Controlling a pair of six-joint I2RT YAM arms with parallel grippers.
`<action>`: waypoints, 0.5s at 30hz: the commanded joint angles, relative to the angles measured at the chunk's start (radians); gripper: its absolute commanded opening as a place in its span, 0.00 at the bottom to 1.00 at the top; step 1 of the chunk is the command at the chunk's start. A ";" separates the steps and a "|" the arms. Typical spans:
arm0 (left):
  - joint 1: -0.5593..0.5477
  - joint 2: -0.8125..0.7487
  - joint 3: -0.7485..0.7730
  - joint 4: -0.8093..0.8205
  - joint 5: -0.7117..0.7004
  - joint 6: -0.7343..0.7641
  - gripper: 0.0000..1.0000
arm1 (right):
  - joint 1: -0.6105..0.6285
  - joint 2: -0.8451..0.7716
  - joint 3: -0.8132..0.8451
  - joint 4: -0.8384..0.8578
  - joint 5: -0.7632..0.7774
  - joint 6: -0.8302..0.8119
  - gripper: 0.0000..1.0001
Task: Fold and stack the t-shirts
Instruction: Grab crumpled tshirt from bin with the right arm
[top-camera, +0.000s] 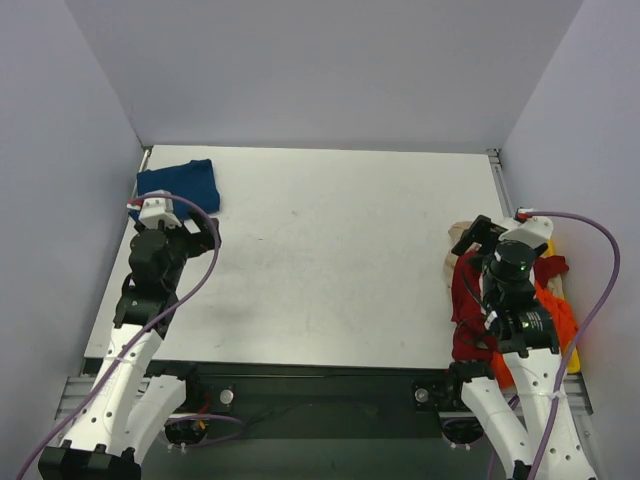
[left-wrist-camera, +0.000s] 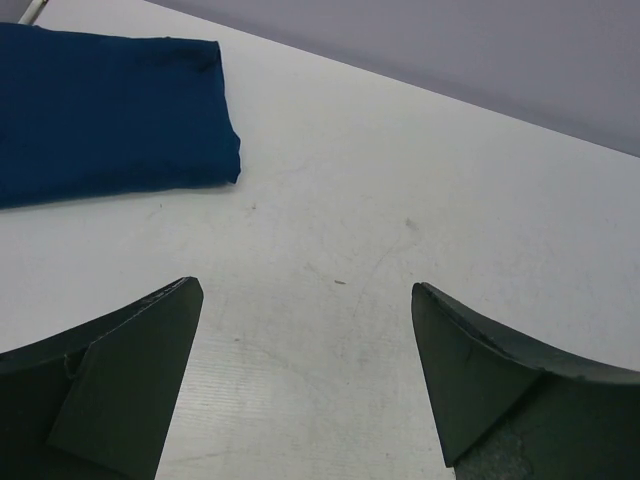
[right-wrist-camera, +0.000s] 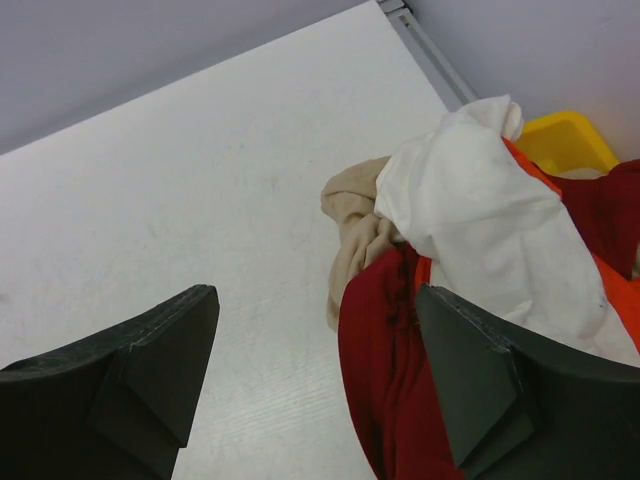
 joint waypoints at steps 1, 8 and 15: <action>0.002 -0.015 0.029 0.015 -0.037 0.008 0.97 | 0.006 -0.005 -0.005 0.044 0.109 0.049 0.84; 0.002 -0.054 0.006 0.020 -0.051 0.009 0.97 | 0.003 0.075 0.038 -0.005 0.191 0.034 0.89; 0.001 -0.024 -0.010 0.059 0.024 0.013 0.97 | -0.098 0.207 0.126 -0.160 0.315 0.061 0.95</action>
